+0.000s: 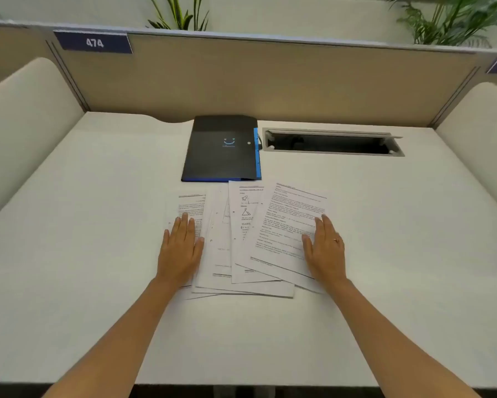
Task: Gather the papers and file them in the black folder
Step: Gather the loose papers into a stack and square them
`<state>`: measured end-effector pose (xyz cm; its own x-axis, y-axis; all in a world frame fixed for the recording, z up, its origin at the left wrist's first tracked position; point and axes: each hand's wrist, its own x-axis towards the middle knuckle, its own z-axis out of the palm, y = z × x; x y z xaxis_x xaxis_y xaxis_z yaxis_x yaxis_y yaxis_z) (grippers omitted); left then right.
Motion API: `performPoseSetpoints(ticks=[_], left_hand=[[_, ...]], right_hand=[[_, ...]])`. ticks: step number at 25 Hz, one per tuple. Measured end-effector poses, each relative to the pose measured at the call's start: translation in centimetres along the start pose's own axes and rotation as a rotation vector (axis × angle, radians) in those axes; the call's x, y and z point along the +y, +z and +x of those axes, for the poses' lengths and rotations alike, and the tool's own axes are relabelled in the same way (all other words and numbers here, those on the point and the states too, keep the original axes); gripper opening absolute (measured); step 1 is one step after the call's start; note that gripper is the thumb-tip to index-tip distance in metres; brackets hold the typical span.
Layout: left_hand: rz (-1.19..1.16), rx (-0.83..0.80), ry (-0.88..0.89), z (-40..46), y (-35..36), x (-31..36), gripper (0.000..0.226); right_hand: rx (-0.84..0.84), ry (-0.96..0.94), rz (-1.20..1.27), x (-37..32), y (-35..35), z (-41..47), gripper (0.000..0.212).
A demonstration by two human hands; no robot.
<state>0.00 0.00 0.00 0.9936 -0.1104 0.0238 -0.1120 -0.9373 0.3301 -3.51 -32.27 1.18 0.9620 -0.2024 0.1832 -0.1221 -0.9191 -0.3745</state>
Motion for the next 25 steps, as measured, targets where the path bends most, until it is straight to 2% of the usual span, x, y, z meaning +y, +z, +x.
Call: performPoseSetpoints(ticks=[3, 13, 16, 18, 20, 23, 25], left_hand=[[0.020, -0.004, -0.015, -0.8, 0.7, -0.1, 0.056], [0.055, 0.009, -0.010, -0.9, 0.9, -0.2, 0.058], [0.030, 0.156, -0.111, -0.9, 0.6, 0.0, 0.050], [-0.095, 0.285, -0.311, -0.2, 0.0, 0.0, 0.048], [-0.324, 0.336, -0.472, 1.0, -0.8, -0.3, 0.049], [-0.680, 0.314, -0.535, 2.9, -1.9, -0.3, 0.049], [-0.760, 0.258, -0.531, 3.7, -2.3, 0.2, 0.049]], right_hand=[[-0.031, 0.023, -0.049, 0.5, 0.8, -1.2, 0.050], [-0.047, 0.025, -0.107, 1.1, 1.4, -1.8, 0.048], [-0.028, 0.125, 0.058, 1.3, 1.4, -1.4, 0.051], [0.006, 0.272, 0.159, 1.4, 1.2, -0.6, 0.058], [-0.009, 0.356, 0.151, 1.5, 1.0, 0.4, 0.067], [-0.101, 0.350, 0.158, 1.1, 0.9, 1.9, 0.078], [-0.131, 0.308, 0.218, 0.5, 1.0, 2.7, 0.080]])
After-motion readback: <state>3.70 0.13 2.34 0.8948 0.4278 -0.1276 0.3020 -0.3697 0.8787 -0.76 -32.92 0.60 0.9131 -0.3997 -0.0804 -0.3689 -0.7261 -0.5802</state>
